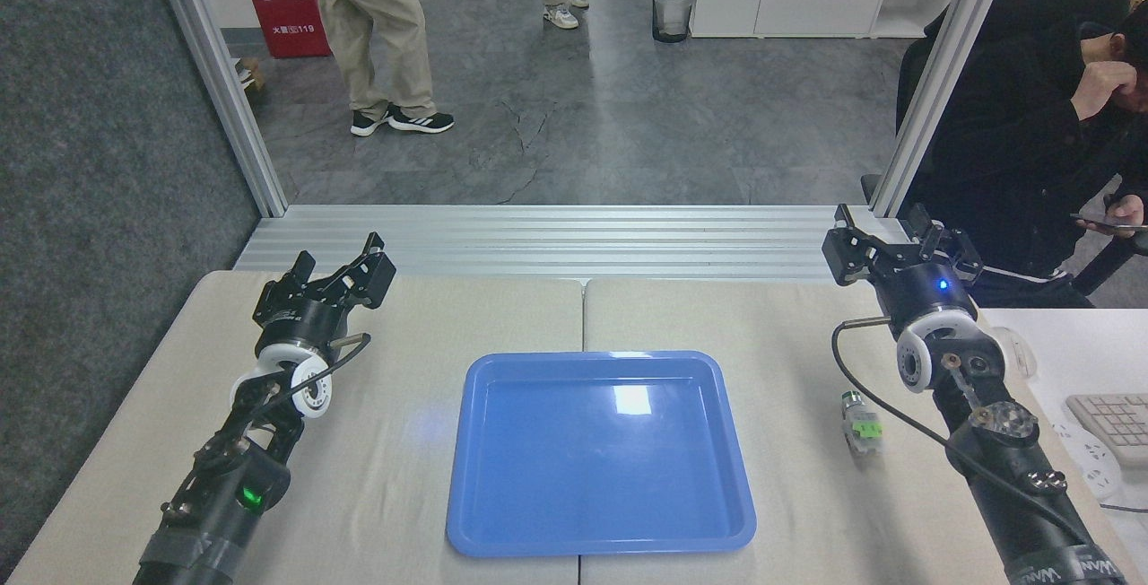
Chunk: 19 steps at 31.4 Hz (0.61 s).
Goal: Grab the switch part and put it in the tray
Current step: 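Lower the right gripper toward the small grey switch part beside it, then close the right gripper around the grey switch part and lift it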
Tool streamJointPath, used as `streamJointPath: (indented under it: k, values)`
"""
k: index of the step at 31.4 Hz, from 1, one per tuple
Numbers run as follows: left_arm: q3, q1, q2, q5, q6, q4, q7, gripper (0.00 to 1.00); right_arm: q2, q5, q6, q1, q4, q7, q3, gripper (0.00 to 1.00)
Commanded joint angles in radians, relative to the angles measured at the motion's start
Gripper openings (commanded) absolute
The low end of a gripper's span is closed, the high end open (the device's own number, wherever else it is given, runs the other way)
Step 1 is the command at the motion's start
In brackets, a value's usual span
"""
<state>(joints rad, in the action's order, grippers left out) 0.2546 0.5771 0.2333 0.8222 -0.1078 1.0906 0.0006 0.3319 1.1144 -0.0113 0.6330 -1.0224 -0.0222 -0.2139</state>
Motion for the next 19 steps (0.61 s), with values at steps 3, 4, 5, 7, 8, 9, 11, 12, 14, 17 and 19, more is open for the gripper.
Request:
streamJointPath:
  k: [3,4,5,7,8,9,11,12,14,17,19]
  values:
    - [0.0,0.0,0.0,0.0,0.0,0.0,-0.001,1.0,0.039,-0.001,0.011,-0.041,-0.076,-0.005,0.001,0.94]
    - [0.0,0.0,0.001,0.0,0.0,0.0,-0.001,1.0,0.045,0.001,0.01,-0.05,-0.076,-0.005,0.001,0.94]
    - [0.0,0.001,0.0,0.0,-0.001,0.0,-0.001,1.0,0.055,0.001,0.01,-0.067,-0.079,-0.007,0.002,0.94]
    - [0.0,0.0,0.0,0.0,-0.001,0.0,-0.001,1.0,0.065,-0.001,0.01,-0.111,-0.094,-0.007,0.004,0.94]
    - [0.0,0.001,0.0,0.0,-0.001,0.0,-0.001,1.0,0.065,-0.002,0.01,-0.143,-0.108,-0.007,0.005,0.94]
    - [0.0,0.001,0.0,0.0,0.0,0.0,-0.001,1.0,0.067,-0.002,0.01,-0.172,-0.12,-0.005,0.005,0.94]
    - [0.0,0.0,0.0,0.0,-0.001,0.0,-0.001,1.0,0.064,-0.004,0.007,-0.237,-0.148,-0.005,0.011,0.94]
    - [0.0,0.0,0.0,0.0,-0.001,0.0,-0.001,1.0,0.061,-0.004,0.007,-0.261,-0.16,-0.005,0.017,0.94]
    - [0.0,0.0,0.0,0.0,-0.001,0.0,0.001,1.0,0.041,-0.004,0.005,-0.327,-0.165,-0.005,0.037,0.94]
    - [0.0,0.0,0.0,0.0,0.0,0.0,-0.001,1.0,-0.003,-0.033,-0.002,-0.384,-0.148,-0.005,0.053,0.94]
    - [0.0,0.001,0.0,0.0,0.0,0.0,-0.001,1.0,-0.028,-0.079,-0.002,-0.412,-0.131,-0.005,0.054,0.94]
